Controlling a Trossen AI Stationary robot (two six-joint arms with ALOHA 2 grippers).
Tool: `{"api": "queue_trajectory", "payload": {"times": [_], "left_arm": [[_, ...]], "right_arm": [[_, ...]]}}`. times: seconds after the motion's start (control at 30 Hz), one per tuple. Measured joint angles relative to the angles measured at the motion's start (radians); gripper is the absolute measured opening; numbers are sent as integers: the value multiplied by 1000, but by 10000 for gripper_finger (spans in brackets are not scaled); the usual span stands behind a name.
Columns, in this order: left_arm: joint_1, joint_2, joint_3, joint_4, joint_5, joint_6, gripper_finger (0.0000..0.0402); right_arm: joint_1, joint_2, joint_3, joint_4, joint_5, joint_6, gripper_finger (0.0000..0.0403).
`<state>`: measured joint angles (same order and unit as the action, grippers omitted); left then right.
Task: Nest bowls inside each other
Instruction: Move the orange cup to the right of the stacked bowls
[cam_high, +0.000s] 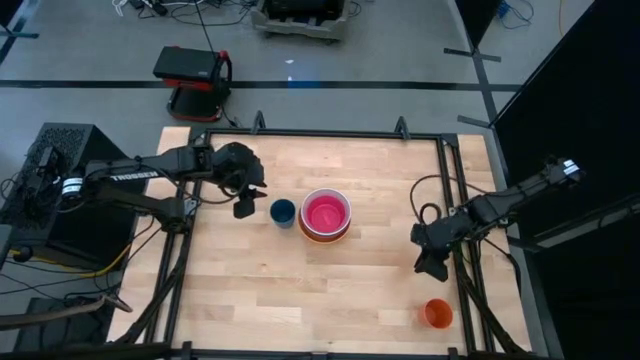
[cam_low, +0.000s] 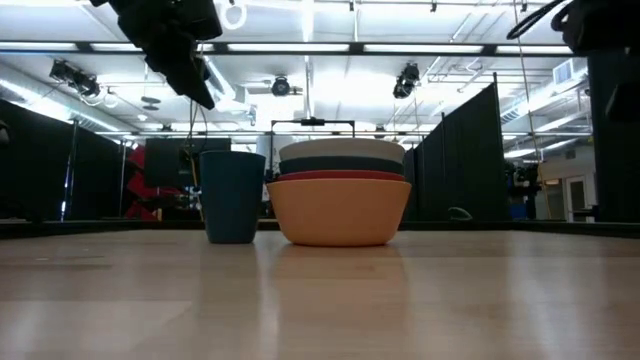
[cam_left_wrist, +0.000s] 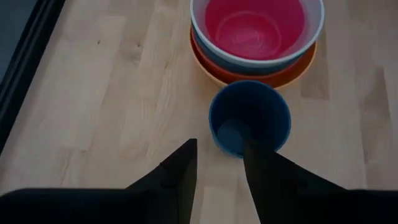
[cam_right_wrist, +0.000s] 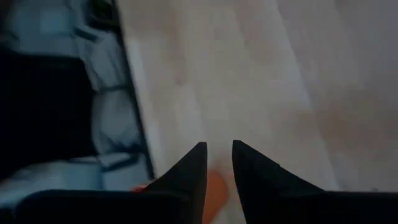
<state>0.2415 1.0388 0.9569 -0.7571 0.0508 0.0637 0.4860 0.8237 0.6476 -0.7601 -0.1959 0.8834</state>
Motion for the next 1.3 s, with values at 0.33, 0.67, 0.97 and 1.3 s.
{"api": "queue_trajectory", "payload": {"times": [0.33,0.67,0.97,1.3], "left_arm": [[1,1,-13,4,-17,19,124],[1,1,-13,7,-49,14,118],[1,1,-13,7,-49,0,118],[1,1,-13,8,-49,-17,119]], "right_arm": [[85,126,83,-149,87,-63,11],[436,127,191,-217,398,245,6],[539,159,185,-175,428,388,34],[613,194,182,-109,427,501,75]]}}
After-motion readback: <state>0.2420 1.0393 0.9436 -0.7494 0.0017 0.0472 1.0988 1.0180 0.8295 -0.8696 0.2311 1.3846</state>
